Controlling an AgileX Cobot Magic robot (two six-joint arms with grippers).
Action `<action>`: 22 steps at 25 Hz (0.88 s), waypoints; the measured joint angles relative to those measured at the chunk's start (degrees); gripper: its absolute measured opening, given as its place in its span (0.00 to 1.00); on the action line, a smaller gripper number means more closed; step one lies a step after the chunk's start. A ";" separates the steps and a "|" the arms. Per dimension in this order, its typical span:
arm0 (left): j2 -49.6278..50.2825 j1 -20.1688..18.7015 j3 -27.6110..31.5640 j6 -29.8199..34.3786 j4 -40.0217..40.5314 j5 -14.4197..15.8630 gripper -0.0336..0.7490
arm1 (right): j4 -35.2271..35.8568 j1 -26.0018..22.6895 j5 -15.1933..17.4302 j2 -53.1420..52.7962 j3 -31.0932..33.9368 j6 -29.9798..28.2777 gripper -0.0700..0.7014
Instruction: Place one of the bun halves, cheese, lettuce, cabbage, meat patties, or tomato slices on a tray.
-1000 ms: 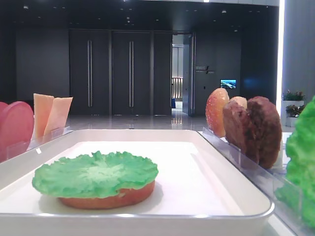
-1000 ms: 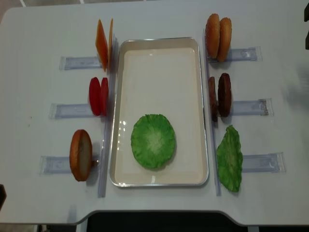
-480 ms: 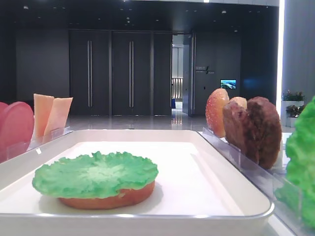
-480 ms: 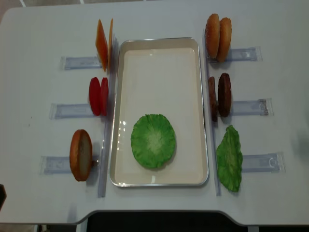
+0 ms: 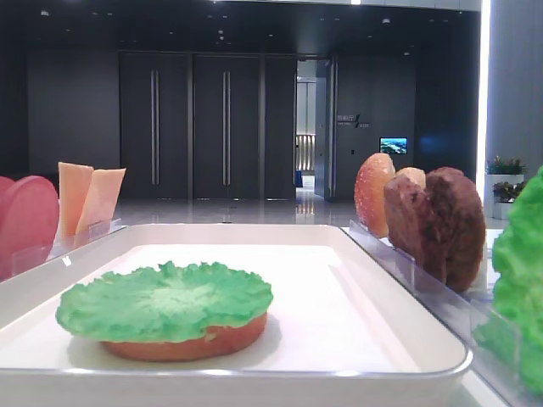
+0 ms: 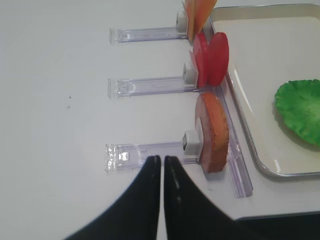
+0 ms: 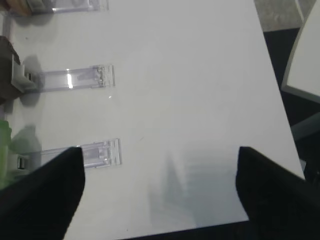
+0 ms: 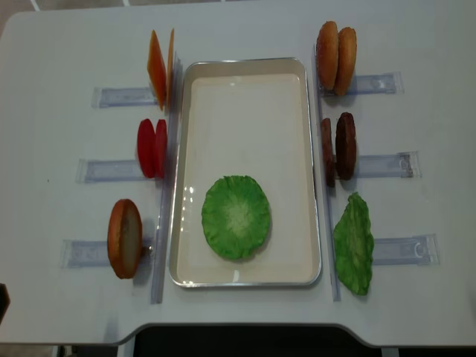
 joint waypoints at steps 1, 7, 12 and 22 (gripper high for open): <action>0.00 0.00 0.00 0.00 0.00 0.00 0.06 | -0.23 0.00 0.01 -2.33 0.64 -0.06 0.85; 0.00 0.00 0.00 0.00 0.00 0.00 0.06 | -0.05 0.00 -0.82 -13.88 6.28 -0.17 0.85; 0.00 0.00 0.00 0.00 0.00 0.00 0.06 | 0.79 0.00 -4.00 -22.32 11.47 -0.17 0.85; 0.00 0.00 0.00 0.00 0.00 0.00 0.06 | 2.08 0.00 -5.28 -30.40 18.19 -2.40 0.85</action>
